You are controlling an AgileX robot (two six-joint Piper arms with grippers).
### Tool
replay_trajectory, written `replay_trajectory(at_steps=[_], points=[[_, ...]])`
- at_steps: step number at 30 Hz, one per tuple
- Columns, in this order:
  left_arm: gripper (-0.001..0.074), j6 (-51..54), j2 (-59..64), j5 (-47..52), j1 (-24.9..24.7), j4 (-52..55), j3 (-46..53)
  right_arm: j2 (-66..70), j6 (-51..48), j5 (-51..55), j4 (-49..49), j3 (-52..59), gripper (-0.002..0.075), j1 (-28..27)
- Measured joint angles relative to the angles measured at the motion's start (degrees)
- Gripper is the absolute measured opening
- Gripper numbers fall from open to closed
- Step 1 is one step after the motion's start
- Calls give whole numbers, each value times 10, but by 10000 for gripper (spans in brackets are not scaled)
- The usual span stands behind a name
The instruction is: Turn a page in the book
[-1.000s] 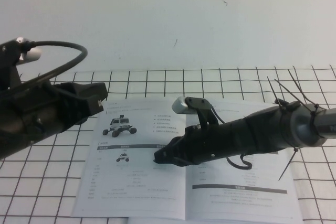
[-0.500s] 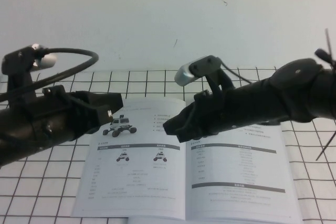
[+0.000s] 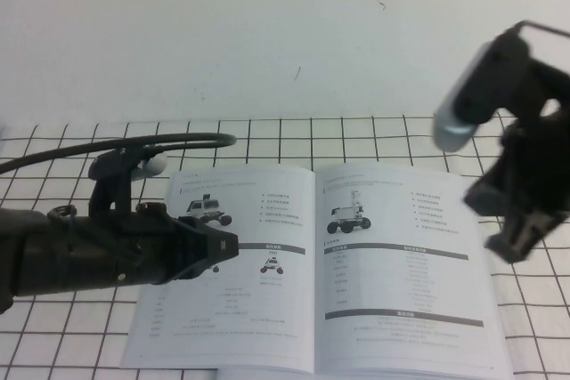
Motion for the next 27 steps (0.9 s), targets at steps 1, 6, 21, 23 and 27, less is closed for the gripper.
replay_trajectory(at_steps=[1, 6, 21, 23, 27], points=[[-2, -1, 0, 8, 0, 7, 0, -24, 23, 24, -43, 0, -1, 0], [-2, -16, -16, 22, 0, 36, 0, -143, 99, 110, -195, 0, -1, 0], [-2, 19, -234, 6, 0, 41, 0, -511, 185, 116, -249, 150, -1, 0], [-2, 48, -276, 0, 0, 41, 0, -568, 188, 74, -234, 204, -1, 0], [-2, 79, -341, -22, 0, 41, 1, -666, 199, -5, -210, 294, -1, 0]])
